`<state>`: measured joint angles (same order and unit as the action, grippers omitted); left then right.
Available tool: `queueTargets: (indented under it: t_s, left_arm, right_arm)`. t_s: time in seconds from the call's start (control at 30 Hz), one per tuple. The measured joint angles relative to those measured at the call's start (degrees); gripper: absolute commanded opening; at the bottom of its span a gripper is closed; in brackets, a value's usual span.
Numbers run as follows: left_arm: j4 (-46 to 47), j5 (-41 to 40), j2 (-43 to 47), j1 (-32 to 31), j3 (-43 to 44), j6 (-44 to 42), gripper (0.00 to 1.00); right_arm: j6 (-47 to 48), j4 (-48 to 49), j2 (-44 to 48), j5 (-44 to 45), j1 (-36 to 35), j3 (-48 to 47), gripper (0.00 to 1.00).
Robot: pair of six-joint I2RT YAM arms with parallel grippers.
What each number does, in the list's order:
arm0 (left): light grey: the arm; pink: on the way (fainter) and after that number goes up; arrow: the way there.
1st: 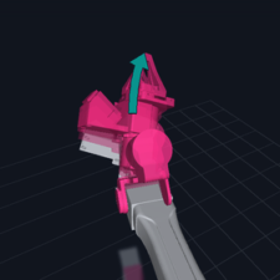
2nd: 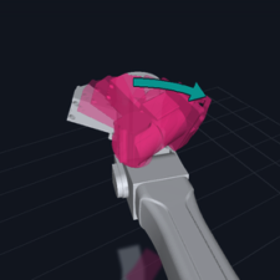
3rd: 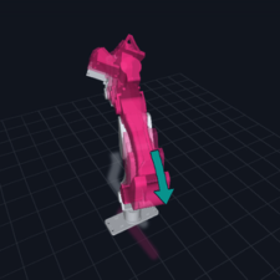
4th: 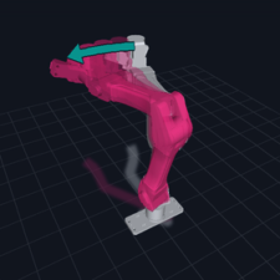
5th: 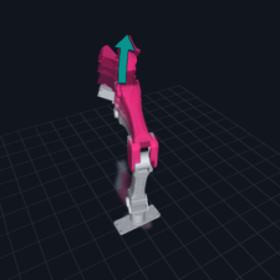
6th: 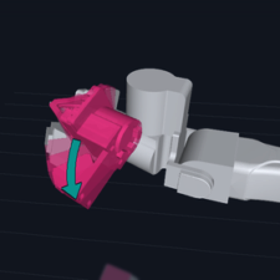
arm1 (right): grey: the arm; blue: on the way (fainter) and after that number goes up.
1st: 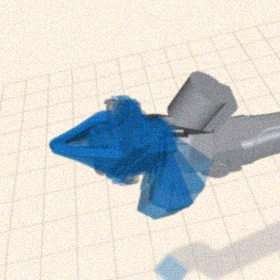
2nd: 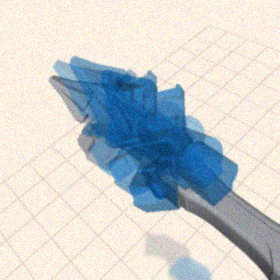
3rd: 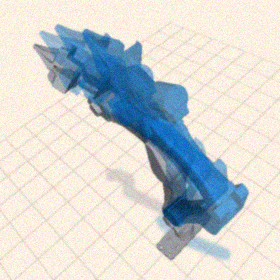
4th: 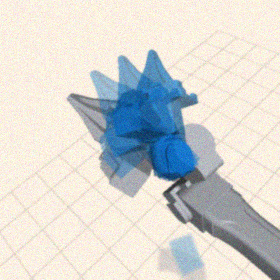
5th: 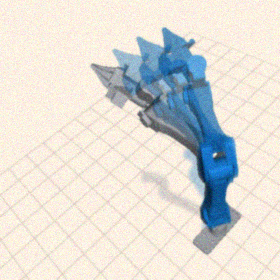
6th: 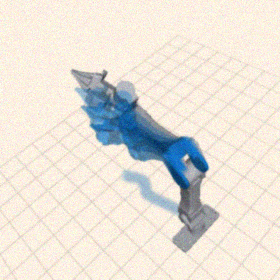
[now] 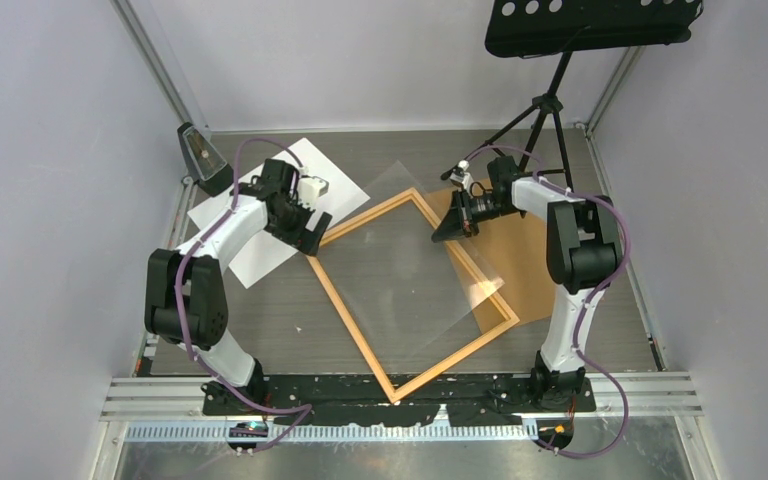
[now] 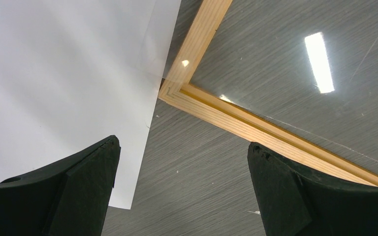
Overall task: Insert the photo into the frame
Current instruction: Adjust the photo frame item on the photo frame.
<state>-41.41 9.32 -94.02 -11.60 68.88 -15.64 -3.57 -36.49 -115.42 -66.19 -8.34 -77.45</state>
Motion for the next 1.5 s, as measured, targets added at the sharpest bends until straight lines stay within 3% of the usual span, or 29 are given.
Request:
queueTargets:
  t_s: [0.73, 1.5]
  left_arm:
    - [-0.02, 0.35, 0.00, 0.11, 0.00, 0.04, 0.99]
    - [-0.02, 0.33, 0.00, 0.11, 0.00, 0.17, 0.99]
  right_arm:
    - [-4.37, 0.52, 2.99, 0.55, -0.17, 4.52, 0.06]
    - [-3.15, -0.81, 6.21, 0.79, -0.17, 8.63, 0.06]
